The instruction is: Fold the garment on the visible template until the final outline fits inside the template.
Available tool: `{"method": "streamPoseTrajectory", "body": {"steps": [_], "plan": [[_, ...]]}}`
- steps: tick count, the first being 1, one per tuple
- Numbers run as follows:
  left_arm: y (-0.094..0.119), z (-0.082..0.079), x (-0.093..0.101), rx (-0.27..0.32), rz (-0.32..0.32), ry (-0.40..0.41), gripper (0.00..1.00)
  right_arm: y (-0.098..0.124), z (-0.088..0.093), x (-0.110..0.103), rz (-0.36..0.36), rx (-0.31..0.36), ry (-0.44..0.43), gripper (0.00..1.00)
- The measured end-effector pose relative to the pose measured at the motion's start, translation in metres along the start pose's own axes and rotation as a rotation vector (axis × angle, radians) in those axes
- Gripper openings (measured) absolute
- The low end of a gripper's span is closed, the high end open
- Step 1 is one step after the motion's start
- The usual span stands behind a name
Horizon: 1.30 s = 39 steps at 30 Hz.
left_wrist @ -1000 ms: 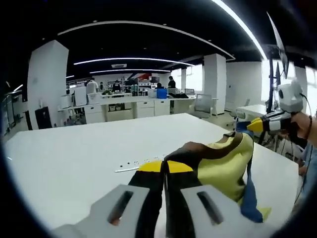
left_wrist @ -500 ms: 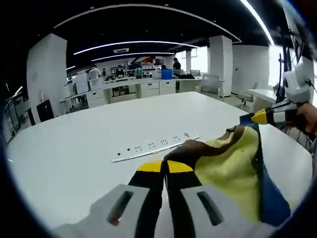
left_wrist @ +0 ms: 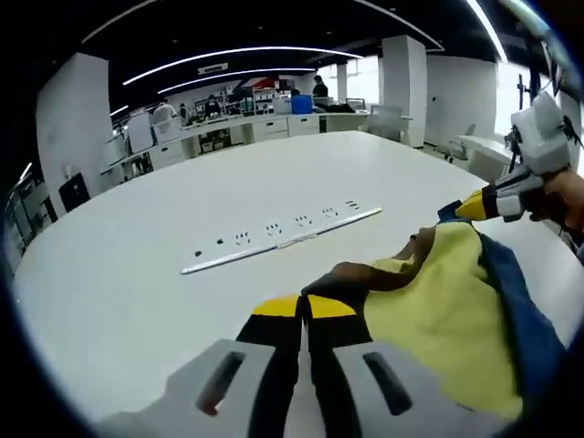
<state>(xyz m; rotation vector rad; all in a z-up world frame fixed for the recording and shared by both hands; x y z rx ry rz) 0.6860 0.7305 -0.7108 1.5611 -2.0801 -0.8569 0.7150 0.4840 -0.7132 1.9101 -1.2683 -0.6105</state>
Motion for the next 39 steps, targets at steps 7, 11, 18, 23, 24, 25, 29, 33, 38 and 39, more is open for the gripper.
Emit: {"method": "streamPoseTrajectory", "body": {"steps": [7,11,18,23,24,25,29,33,38,39], "plan": [[-0.012,0.003,-0.008,-0.026,-0.026,-0.013,0.0,-0.016,0.007,0.003,0.004,-0.031,-0.041,0.0],[-0.012,0.003,-0.007,-0.03,-0.022,-0.008,0.07,-0.017,0.007,0.003,0.015,-0.033,-0.033,0.02],[0.001,-0.005,-0.008,0.011,-0.019,0.006,0.37,-0.006,0.004,0.003,-0.009,-0.023,-0.036,0.29],[0.019,-0.013,-0.003,0.048,0.002,-0.005,0.57,0.011,0.0,0.002,-0.035,0.002,-0.01,0.5],[0.023,-0.015,0.0,0.057,0.018,-0.014,0.59,0.017,0.0,0.001,-0.046,0.008,-0.006,0.54],[0.026,-0.016,0.003,0.067,0.038,-0.026,0.63,0.021,0.0,0.001,-0.052,0.012,-0.013,0.57],[0.043,-0.016,0.006,0.072,0.049,-0.056,0.72,0.037,0.001,-0.009,-0.096,0.014,-0.004,0.72],[0.059,-0.016,0.009,0.089,0.077,-0.05,0.76,0.054,0.006,-0.026,-0.167,0.017,0.023,0.81],[0.077,-0.006,0.016,0.088,0.108,-0.076,0.81,0.076,0.018,-0.046,-0.235,0.019,0.087,0.86],[0.082,-0.002,0.017,0.092,0.118,-0.083,0.83,0.082,0.022,-0.052,-0.267,0.019,0.097,0.87]]}}
Point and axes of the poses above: the point that each gripper's makers call its tool centre point, and the gripper's own axes: y roughly backward along the fingers, x roughly to its right, z roughly out of its underside, the point moved 5 cm from there along y, roughly backward along the fingers, and after that the axes turned 11 degrees about -x, right-handed, at the moved point
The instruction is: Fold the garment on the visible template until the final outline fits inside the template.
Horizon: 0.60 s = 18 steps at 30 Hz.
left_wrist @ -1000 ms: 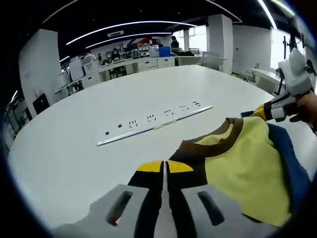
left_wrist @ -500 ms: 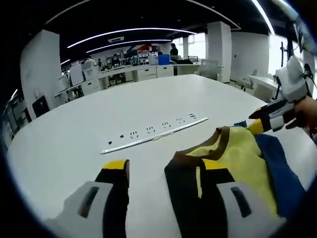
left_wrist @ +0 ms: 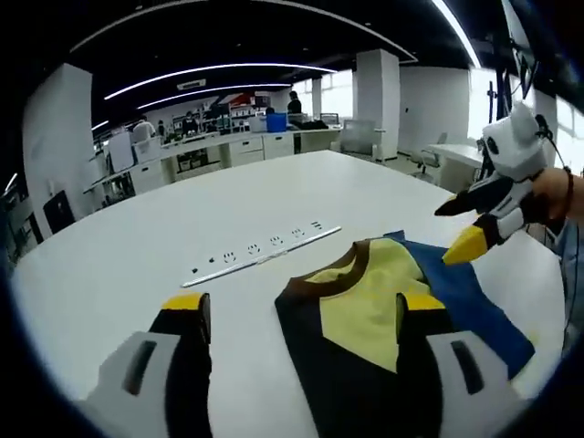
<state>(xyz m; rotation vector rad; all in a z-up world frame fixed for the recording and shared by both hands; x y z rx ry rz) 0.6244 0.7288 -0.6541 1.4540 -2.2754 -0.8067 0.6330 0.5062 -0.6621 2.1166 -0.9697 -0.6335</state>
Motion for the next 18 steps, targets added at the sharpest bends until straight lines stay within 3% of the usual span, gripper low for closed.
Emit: {"method": "streamPoseTrajectory", "body": {"steps": [8,18], "plan": [[0.032,0.021,0.014,0.012,0.049,-0.002,0.87,0.024,0.03,-0.036,-0.074,-0.029,0.072,0.86],[0.066,0.048,0.045,0.004,0.096,-0.082,0.83,0.047,0.069,-0.07,-0.156,-0.063,0.15,0.78]]}}
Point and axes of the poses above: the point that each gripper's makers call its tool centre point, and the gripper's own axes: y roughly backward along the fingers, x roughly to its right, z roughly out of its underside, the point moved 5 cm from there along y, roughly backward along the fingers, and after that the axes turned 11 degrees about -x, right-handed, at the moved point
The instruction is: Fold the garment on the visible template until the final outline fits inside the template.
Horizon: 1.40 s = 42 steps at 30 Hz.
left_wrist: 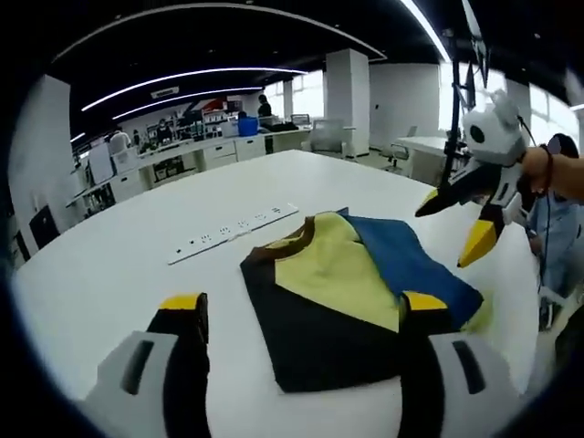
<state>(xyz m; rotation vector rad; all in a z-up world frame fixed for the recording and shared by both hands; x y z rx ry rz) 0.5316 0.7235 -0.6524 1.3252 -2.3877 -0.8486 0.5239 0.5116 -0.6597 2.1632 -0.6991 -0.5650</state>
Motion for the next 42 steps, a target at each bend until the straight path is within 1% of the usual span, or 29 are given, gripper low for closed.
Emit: {"method": "streamPoseTrajectory", "body": {"steps": [3,6,10,13,15,17,19,20,21,23,26,28,33,35,38,40,42], "plan": [[0.007,0.006,0.011,-0.004,0.023,-0.007,0.8,0.003,0.008,-0.012,-0.023,-0.002,0.028,0.75],[0.013,0.013,0.022,-0.002,0.034,-0.04,0.76,0.003,0.017,-0.023,-0.041,-0.016,0.053,0.72],[0.017,0.025,0.031,-0.002,0.049,-0.026,0.7,0.002,0.025,-0.034,-0.049,-0.019,0.088,0.65],[0.018,0.032,0.038,-0.019,0.056,-0.035,0.65,0.001,0.031,-0.04,-0.047,-0.031,0.118,0.59],[0.017,0.038,0.045,-0.038,0.059,-0.034,0.61,-0.002,0.035,-0.042,-0.039,-0.037,0.135,0.49],[0.016,0.042,0.055,-0.04,0.065,-0.032,0.59,-0.006,0.04,-0.044,-0.028,-0.044,0.158,0.41],[0.012,0.046,0.063,-0.046,0.074,-0.03,0.56,-0.009,0.044,-0.047,-0.024,-0.049,0.169,0.4],[0.01,0.05,0.068,-0.063,0.077,-0.031,0.55,-0.011,0.045,-0.049,-0.026,-0.054,0.181,0.39],[0.009,0.052,0.071,-0.065,0.078,-0.035,0.54,-0.011,0.046,-0.051,-0.026,-0.054,0.19,0.37],[0.007,0.058,0.079,-0.08,0.084,-0.054,0.52,-0.011,0.047,-0.052,-0.011,-0.052,0.217,0.3],[0.004,0.067,0.085,-0.11,0.083,-0.056,0.48,-0.012,0.051,-0.053,0.016,-0.06,0.249,0.23],[0.002,0.071,0.088,-0.116,0.088,-0.049,0.45,-0.013,0.054,-0.054,0.028,-0.076,0.274,0.2],[-0.003,0.084,0.094,-0.142,0.093,-0.027,0.36,-0.012,0.057,-0.057,0.033,-0.071,0.284,0.14],[-0.005,0.085,0.096,-0.142,0.095,-0.021,0.33,-0.012,0.058,-0.056,0.051,-0.071,0.304,0.12],[-0.008,0.088,0.096,-0.145,0.088,-0.005,0.27,-0.013,0.058,-0.057,0.049,-0.069,0.308,0.09],[-0.01,0.089,0.097,-0.146,0.084,-0.006,0.23,-0.015,0.06,-0.057,0.059,-0.075,0.325,0.08],[-0.012,0.091,0.098,-0.161,0.087,0.002,0.2,-0.015,0.061,-0.057,0.062,-0.08,0.331,0.07]]}}
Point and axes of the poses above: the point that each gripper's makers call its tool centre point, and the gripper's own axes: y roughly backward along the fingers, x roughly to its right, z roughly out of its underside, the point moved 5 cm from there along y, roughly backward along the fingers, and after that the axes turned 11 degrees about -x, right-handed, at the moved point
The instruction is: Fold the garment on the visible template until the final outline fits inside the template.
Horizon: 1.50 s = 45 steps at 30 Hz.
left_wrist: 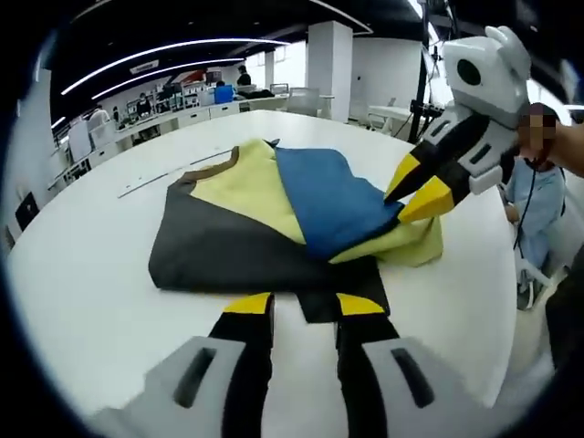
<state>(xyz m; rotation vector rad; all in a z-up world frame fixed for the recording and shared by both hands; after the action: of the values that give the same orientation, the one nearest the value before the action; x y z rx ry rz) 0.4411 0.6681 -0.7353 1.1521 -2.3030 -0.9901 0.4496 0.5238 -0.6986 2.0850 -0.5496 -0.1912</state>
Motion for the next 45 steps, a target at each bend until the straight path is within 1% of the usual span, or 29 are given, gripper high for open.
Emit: {"method": "streamPoseTrajectory", "body": {"steps": [2,3,5,9,12,13,15,17,22,29,31,33,36,38,40,41,43,45], "plan": [[-0.001,0.002,0.001,-0.023,-0.008,-0.003,0.2,0.0,0.0,0.0,-0.002,0.003,-0.003,0.04],[-0.001,0.003,0.002,-0.03,-0.014,-0.005,0.2,0.001,-0.001,0.0,-0.004,0.008,-0.005,0.0],[-0.002,0.005,0.002,-0.031,-0.012,0.003,0.2,0.002,-0.002,0.0,-0.003,0.017,-0.009,0.0],[-0.003,0.004,0.004,-0.021,-0.008,0.016,0.17,0.002,-0.002,0.001,-0.007,0.013,-0.003,0.0],[-0.004,0.003,0.002,-0.022,-0.024,0.037,0.15,0.004,-0.004,0.002,-0.007,0.023,-0.02,0.0],[-0.005,0.002,0.002,-0.02,-0.022,0.036,0.13,0.005,-0.004,0.003,-0.005,0.026,-0.026,0.0],[-0.006,0.002,0.005,-0.015,0.0,0.042,0.05,0.006,-0.006,0.006,-0.003,0.037,-0.04,0.0],[-0.007,0.002,0.006,-0.009,0.003,0.039,0.01,0.008,-0.007,0.008,-0.003,0.05,-0.054,0.0],[-0.005,0.001,0.005,-0.018,0.011,0.031,0.0,0.016,-0.01,0.017,0.001,0.076,-0.089,0.0],[0.014,-0.004,-0.002,0.012,0.005,0.046,0.0,0.029,-0.014,0.036,0.052,0.086,-0.089,0.0],[0.021,-0.006,-0.005,0.032,0.012,0.068,0.0,0.033,-0.014,0.044,0.08,0.087,-0.102,0.0],[0.028,-0.007,-0.008,0.038,0.011,0.078,0.0,0.037,-0.014,0.05,0.097,0.089,-0.107,0.0],[0.037,-0.007,-0.013,0.045,0.001,0.073,0.0,0.042,-0.013,0.061,0.132,0.092,-0.114,0.0],[0.046,-0.008,-0.016,0.062,0.0,0.085,0.0,0.047,-0.012,0.069,0.157,0.094,-0.131,0.0],[0.051,-0.008,-0.02,0.066,0.001,0.098,0.0,0.05,-0.009,0.077,0.176,0.09,-0.149,0.0],[0.056,-0.008,-0.023,0.067,-0.012,0.097,0.0,0.052,-0.008,0.08,0.185,0.091,-0.155,0.0],[0.063,-0.008,-0.03,0.073,-0.062,0.069,0.0,0.054,-0.005,0.086,0.198,0.087,-0.16,0.0],[0.07,-0.007,-0.035,0.07,-0.083,0.063,0.0,0.057,0.001,0.095,0.225,0.076,-0.171,0.0]]}}
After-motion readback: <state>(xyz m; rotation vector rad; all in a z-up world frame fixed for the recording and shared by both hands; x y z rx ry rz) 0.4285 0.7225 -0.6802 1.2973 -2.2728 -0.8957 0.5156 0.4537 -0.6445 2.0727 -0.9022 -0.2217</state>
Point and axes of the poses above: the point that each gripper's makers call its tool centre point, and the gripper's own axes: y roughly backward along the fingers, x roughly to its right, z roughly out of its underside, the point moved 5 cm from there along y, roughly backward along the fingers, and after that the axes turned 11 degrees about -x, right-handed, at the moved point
